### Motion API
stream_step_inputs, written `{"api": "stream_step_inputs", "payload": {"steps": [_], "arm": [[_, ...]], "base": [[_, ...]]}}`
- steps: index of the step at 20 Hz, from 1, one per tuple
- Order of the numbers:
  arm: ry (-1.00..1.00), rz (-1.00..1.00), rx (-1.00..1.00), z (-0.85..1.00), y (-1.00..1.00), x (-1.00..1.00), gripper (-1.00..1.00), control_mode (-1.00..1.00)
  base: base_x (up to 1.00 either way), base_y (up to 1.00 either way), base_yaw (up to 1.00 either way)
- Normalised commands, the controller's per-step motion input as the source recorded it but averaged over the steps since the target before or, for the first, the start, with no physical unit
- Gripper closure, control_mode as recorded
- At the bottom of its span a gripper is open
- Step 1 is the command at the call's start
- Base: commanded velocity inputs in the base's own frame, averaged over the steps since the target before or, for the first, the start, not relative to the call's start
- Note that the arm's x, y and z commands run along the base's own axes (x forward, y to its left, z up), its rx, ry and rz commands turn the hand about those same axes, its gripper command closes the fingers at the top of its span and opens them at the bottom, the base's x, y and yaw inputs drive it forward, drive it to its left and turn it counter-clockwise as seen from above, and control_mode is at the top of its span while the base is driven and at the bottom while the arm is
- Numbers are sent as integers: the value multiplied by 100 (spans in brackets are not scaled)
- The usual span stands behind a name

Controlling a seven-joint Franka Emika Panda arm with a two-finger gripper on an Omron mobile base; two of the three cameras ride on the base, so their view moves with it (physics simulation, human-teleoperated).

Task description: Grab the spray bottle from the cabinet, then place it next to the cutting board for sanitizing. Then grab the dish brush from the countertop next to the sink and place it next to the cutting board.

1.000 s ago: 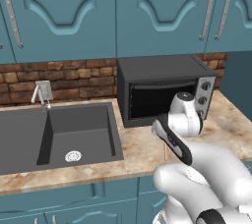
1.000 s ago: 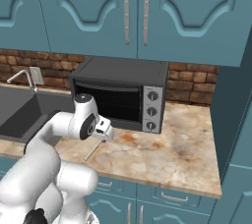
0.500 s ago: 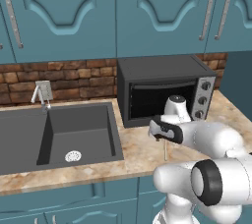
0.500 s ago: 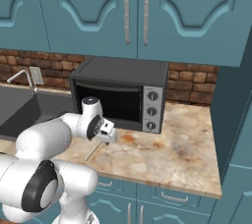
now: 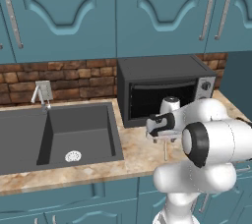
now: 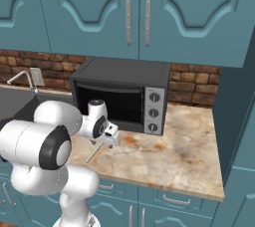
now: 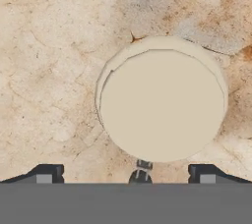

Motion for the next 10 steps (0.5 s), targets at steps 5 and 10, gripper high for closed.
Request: {"api": "stream_step_inputs", "payload": {"steps": [5, 10], "arm": [[4, 0, 0, -30, 0, 5, 100, -100], [0, 0, 0, -22, 0, 0, 100, -100]], "base": [[0, 0, 0], [0, 0, 0]]}}
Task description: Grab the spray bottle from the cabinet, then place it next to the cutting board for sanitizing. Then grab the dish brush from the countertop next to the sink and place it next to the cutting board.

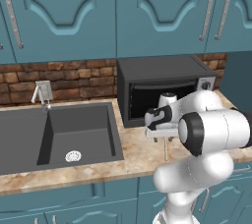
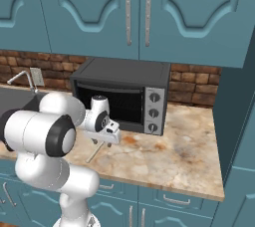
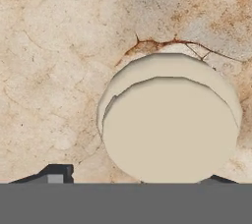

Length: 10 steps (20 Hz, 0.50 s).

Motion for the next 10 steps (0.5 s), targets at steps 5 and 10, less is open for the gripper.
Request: {"api": "stream_step_inputs", "payload": {"steps": [5, 10], "arm": [[-7, 0, 0, -4, 1, -23, 100, -100], [0, 0, 3, 0, 0, -7, 100, -100]], "base": [[0, 0, 0], [0, 0, 0]]}}
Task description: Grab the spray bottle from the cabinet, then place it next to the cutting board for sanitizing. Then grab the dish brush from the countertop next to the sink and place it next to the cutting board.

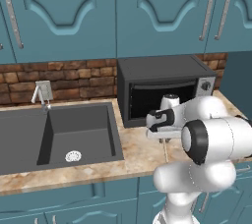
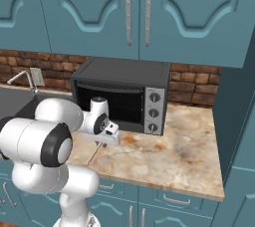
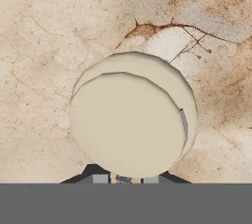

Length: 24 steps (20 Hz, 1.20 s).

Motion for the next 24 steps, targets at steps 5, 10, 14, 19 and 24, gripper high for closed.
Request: {"api": "stream_step_inputs", "payload": {"steps": [5, 10, 14, 19, 24], "arm": [[-7, 0, 4, 28, 0, -39, 100, -100], [-16, -3, 3, 72, 0, -40, 100, -100], [-13, -6, 15, 68, -1, -51, 100, -100], [-1, -3, 7, 93, 0, -42, 100, -100], [-5, -5, 3, 100, 0, -45, 100, -100]], "base": [[0, 0, 0], [0, 0, 0], [0, 0, 0], [0, 0, 0], [0, 0, 0]]}}
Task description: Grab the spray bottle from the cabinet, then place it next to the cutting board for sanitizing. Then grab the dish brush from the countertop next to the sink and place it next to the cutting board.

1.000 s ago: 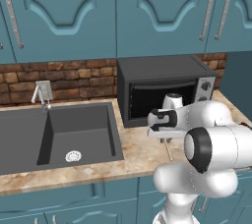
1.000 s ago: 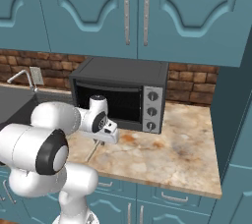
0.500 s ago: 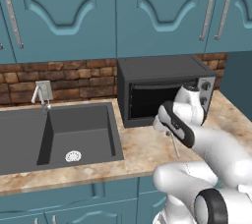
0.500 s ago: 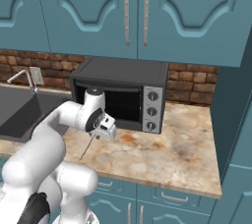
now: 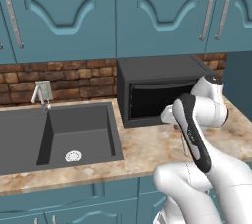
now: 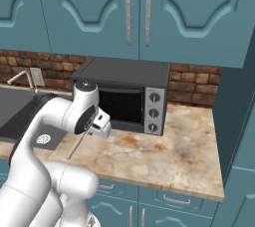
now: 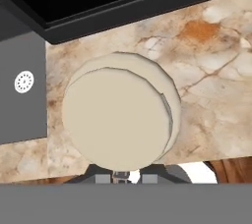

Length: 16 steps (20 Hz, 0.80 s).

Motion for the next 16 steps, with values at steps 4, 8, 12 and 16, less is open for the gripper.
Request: {"api": "stream_step_inputs", "payload": {"steps": [4, 8, 12, 16], "arm": [[-1, -11, 4, 92, 0, -29, 100, -100], [-8, -13, 5, 96, 0, -32, 100, -100], [-19, -11, 5, 91, 0, -46, 100, -100], [-23, -7, 4, 89, 1, -56, 100, -100]], "base": [[0, 0, 0], [0, 0, 0], [0, 0, 0], [0, 0, 0]]}}
